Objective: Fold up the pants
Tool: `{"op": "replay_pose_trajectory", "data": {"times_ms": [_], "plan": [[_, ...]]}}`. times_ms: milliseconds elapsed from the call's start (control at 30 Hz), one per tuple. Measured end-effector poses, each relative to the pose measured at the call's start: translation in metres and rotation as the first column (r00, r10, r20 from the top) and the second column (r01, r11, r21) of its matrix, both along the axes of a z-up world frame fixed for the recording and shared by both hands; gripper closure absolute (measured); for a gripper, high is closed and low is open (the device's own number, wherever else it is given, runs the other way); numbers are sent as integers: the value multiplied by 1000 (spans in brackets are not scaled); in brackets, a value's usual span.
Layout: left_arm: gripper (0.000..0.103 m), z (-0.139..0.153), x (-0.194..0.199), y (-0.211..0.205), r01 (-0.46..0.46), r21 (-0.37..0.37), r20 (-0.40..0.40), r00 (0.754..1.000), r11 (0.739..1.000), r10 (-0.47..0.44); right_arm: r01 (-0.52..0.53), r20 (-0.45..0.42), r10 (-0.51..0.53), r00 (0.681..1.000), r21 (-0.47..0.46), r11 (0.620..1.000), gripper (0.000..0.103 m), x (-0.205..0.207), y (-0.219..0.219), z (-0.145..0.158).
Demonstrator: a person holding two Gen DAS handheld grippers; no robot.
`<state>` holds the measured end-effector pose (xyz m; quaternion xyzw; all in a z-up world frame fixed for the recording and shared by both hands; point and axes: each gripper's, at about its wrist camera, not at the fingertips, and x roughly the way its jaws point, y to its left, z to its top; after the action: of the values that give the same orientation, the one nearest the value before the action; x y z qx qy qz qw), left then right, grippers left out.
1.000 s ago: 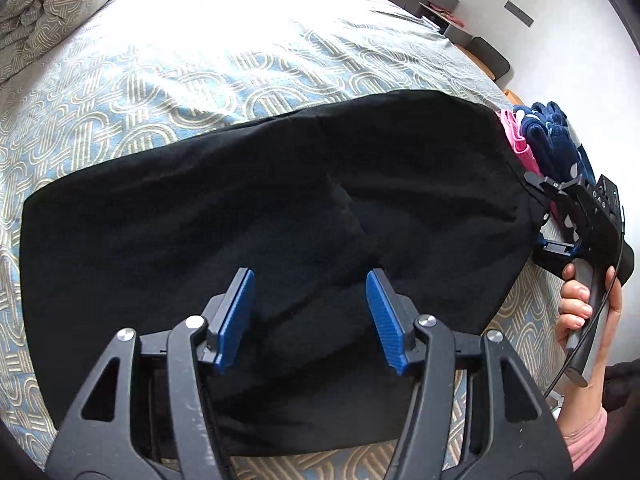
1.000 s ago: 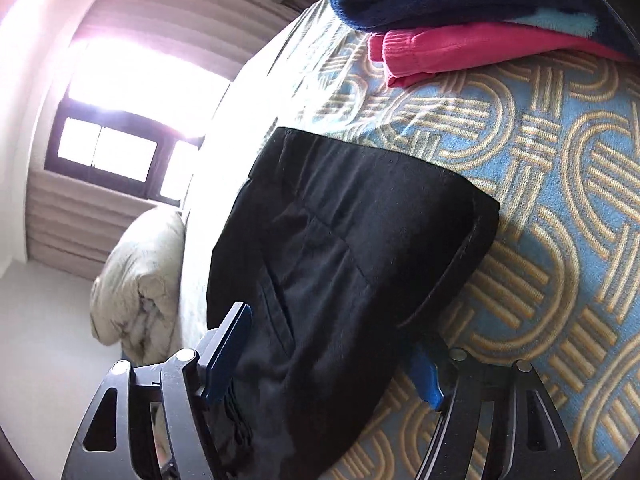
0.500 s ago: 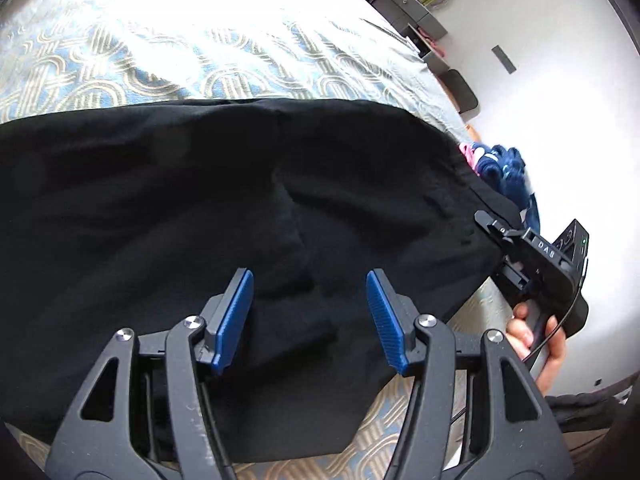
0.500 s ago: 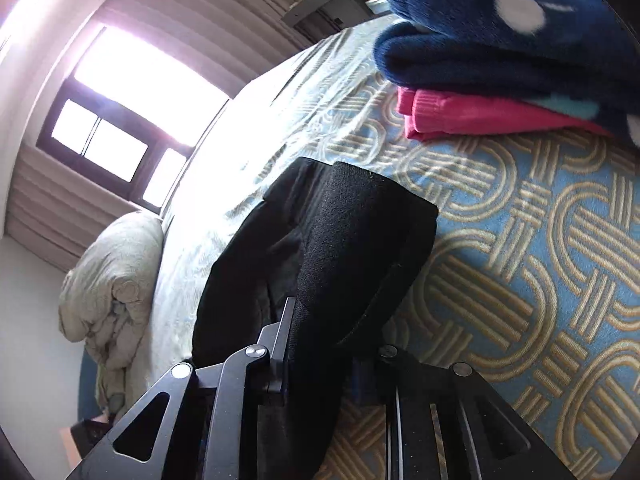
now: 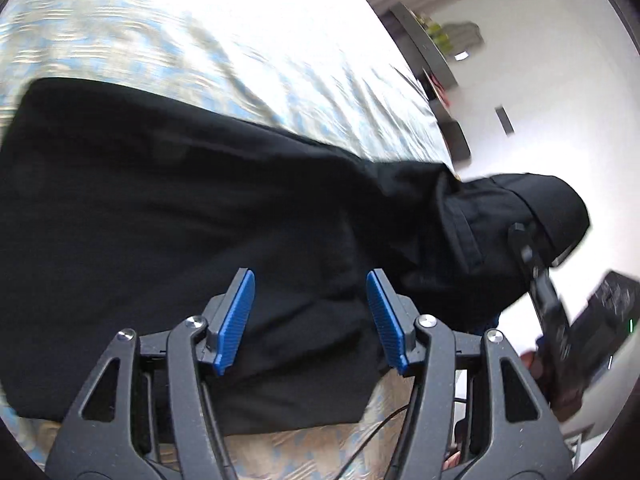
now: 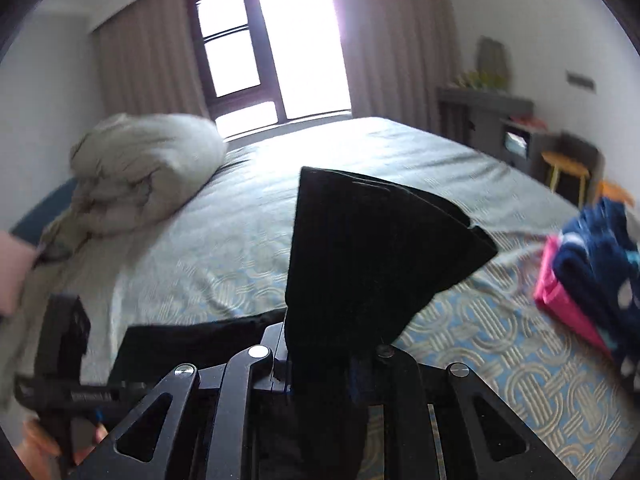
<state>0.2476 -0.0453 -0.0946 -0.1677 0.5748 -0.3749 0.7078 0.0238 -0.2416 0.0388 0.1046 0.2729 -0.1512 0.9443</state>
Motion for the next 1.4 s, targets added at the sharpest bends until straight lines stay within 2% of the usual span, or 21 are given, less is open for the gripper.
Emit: {"op": "replay_pose_trajectory", "data": {"times_ms": [67, 133, 200, 267, 333, 400, 500, 567, 667, 800, 867, 967, 1033, 1233, 1400], "plan": [[30, -4, 9, 28, -53, 1, -15, 998, 999, 53, -150, -52, 144, 988, -139, 979, 85, 22, 56, -6], [27, -12, 14, 55, -99, -33, -67, 993, 995, 97, -315, -152, 286, 946, -237, 919, 85, 39, 109, -28], [27, -22, 17, 74, -131, -54, -119, 985, 990, 123, -444, -263, 377, 888, -280, 851, 85, 52, 152, -56], [28, -30, 17, 86, -156, -33, -136, 979, 987, 150, -531, -350, 426, 834, -301, 792, 85, 58, 183, -83], [28, -33, 14, 98, -163, -75, -146, 978, 984, 151, -558, -398, 418, 816, -355, 750, 84, 57, 200, -99], [28, -35, 12, 104, -169, -103, -158, 976, 980, 151, -572, -418, 420, 805, -359, 738, 82, 54, 203, -106], [27, -38, 10, 106, -182, -127, -183, 970, 975, 157, -574, -401, 448, 799, -289, 766, 75, 46, 191, -104], [27, -38, 10, 106, -178, -132, -186, 971, 975, 152, -558, -377, 460, 804, -207, 804, 59, 40, 174, -102], [27, -35, 14, 93, -160, -143, -194, 972, 977, 131, -543, -330, 490, 807, -87, 836, 54, 28, 156, -100], [27, -31, 12, 82, -143, -137, -189, 975, 980, 116, -470, -217, 470, 856, 53, 881, 54, 12, 127, -85], [27, -29, 15, 79, -137, -135, -191, 975, 981, 110, -434, -172, 446, 878, 105, 895, 50, 4, 113, -75], [27, -27, 14, 78, -146, -136, -197, 973, 980, 118, -380, -123, 394, 911, 118, 917, 42, -5, 96, -62], [27, -26, 16, 83, -160, -141, -204, 970, 977, 129, -354, -114, 367, 923, 120, 928, 40, -7, 87, -59], [26, -36, 12, 107, -215, -197, -278, 948, 956, 156, -316, -119, 336, 934, 160, 935, 40, -10, 84, -63], [26, -34, 11, 109, -202, -208, -273, 952, 957, 141, -296, -122, 322, 939, 192, 936, 39, -13, 79, -64]]}}
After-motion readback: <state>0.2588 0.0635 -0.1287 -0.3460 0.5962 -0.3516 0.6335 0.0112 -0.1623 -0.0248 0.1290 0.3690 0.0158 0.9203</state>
